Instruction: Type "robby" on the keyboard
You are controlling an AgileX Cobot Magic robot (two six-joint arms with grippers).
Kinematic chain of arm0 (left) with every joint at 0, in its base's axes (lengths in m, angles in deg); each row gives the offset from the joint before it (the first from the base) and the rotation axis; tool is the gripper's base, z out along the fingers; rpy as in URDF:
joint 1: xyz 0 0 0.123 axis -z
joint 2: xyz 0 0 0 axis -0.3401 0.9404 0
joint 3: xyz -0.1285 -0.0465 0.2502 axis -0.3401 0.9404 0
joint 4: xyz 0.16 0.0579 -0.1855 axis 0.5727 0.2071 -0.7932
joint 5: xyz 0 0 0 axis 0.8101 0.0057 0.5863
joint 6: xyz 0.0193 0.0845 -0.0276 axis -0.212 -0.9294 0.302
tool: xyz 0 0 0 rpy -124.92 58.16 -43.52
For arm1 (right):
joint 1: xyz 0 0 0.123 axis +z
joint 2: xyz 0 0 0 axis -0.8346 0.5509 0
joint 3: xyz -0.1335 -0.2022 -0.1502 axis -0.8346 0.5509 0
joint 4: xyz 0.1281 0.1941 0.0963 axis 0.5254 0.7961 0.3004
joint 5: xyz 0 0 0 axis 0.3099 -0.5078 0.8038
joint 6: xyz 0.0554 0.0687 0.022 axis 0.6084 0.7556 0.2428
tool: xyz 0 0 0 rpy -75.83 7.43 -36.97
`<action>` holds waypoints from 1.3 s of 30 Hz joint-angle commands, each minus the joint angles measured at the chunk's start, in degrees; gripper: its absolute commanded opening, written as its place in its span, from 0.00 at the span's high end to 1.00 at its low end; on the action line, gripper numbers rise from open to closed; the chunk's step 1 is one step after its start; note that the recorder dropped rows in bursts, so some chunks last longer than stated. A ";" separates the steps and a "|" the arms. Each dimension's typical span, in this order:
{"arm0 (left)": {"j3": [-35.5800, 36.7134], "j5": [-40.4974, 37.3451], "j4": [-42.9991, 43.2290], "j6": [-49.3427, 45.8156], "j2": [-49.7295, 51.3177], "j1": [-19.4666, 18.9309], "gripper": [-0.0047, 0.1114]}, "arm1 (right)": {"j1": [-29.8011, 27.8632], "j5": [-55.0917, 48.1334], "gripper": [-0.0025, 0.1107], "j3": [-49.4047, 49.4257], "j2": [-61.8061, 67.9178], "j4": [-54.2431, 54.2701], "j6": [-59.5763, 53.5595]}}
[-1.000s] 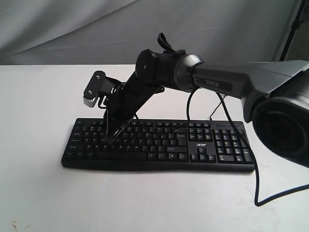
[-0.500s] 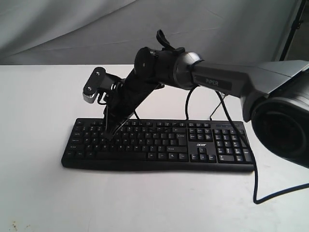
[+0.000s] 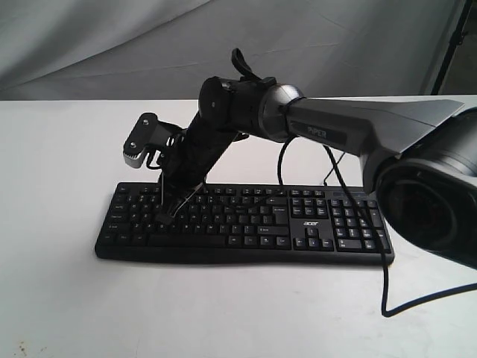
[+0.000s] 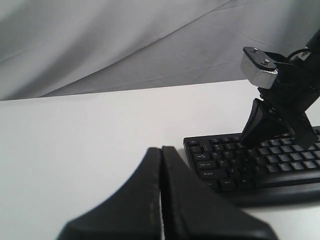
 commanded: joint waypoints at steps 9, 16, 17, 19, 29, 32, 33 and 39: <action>0.25 0.31 0.27 0.16 -0.20 0.36 0.96 | 0.03 -1.07 0.98 -0.19 -0.45 -0.25 -0.02; 0.25 0.31 0.27 0.16 -0.20 0.36 0.96 | 0.03 -1.07 0.98 -0.19 -0.34 -0.25 -0.02; 0.25 0.31 0.27 0.16 -0.20 0.36 0.96 | 0.03 -1.07 0.98 -0.19 -0.34 -0.25 -0.02; 0.25 0.31 0.27 0.16 -0.20 0.36 0.96 | 0.03 -1.07 0.98 -0.19 -0.34 -0.25 -0.02; 0.25 0.31 0.27 0.16 -0.20 0.36 0.96 | 0.03 -1.07 0.98 -0.19 -0.24 -0.25 -0.02; 0.25 0.31 0.27 0.16 -0.20 0.36 0.96 | 0.03 -1.07 0.98 -0.19 0.17 -0.12 -0.02; 0.25 0.31 0.27 0.16 -0.20 0.36 0.96 | 0.03 -1.07 0.98 -0.19 0.52 -0.12 -0.02; 0.25 0.31 0.27 0.16 -0.20 0.36 0.96 | -0.07 -1.23 0.98 -0.19 1.21 -0.12 -0.02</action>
